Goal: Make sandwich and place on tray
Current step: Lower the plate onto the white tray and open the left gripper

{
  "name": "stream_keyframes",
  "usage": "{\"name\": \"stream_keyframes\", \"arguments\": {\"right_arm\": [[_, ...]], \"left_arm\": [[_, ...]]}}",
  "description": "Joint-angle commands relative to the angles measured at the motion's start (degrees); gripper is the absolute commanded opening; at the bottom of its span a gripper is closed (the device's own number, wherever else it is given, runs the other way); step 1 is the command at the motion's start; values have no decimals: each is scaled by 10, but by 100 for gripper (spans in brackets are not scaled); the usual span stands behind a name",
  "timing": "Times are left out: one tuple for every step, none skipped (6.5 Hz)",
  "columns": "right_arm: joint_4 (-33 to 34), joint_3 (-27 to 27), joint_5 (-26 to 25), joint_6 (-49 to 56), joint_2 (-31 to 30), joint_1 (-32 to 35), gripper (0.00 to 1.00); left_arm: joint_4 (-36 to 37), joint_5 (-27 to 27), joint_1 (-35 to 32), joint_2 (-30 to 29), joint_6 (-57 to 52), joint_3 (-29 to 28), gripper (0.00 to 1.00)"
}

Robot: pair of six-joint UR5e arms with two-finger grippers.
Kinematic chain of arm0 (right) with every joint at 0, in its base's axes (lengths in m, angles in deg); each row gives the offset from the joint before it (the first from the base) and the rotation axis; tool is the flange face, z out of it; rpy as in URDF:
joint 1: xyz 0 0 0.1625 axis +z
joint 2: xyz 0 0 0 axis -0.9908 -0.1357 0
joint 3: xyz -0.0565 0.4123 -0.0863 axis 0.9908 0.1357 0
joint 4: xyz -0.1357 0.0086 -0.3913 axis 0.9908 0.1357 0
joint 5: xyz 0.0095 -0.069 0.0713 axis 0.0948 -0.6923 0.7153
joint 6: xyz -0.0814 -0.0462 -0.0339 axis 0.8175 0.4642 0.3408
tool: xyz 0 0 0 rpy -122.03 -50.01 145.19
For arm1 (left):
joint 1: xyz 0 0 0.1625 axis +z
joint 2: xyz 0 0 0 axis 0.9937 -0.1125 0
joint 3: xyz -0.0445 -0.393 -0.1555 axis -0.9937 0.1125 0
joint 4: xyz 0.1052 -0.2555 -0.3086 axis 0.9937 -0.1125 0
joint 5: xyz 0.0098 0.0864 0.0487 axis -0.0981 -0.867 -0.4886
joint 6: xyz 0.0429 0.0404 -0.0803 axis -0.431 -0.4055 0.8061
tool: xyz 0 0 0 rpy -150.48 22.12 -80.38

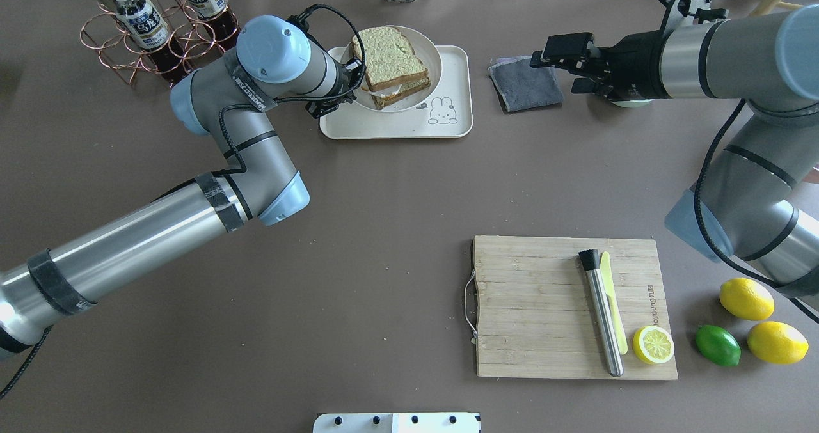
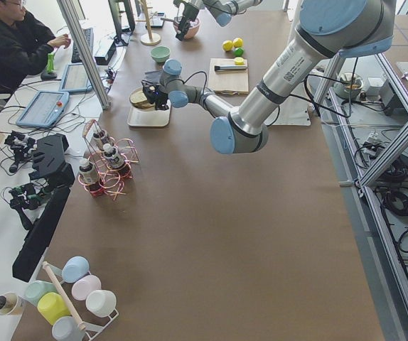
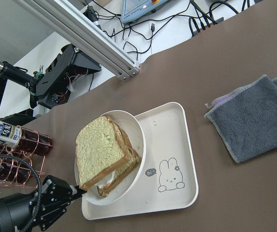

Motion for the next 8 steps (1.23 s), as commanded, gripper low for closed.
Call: {"name": "stream_keyframes", "arguments": {"right_arm": [[1,7,-14,-5,6,-2,99],[0,7,-14,-5,5,-2,99],[0,7,-13,-6,6,-2,99],[0,7,-13,-6,8,-2,99],[-1,6,-13,-6,8,-3,99],[-1,5,-13,-12,7,-4,99],[-2,1,-13,-22,8,-6,99],[-2,1,-13,-25,8,-9,99]], "left_arm": [[1,-10,12,-5,-5,-15,0],[1,-10,15,-5,-5,-17,0],[1,-11,16,-5,-5,-20,0],[1,-32,25,-5,-5,-22,0],[0,-39,26,-4,-5,-29,0],[0,-39,26,-2,-5,-30,0],[0,-40,26,-1,-5,-33,0],[-1,-41,26,0,-5,-33,33]]}}
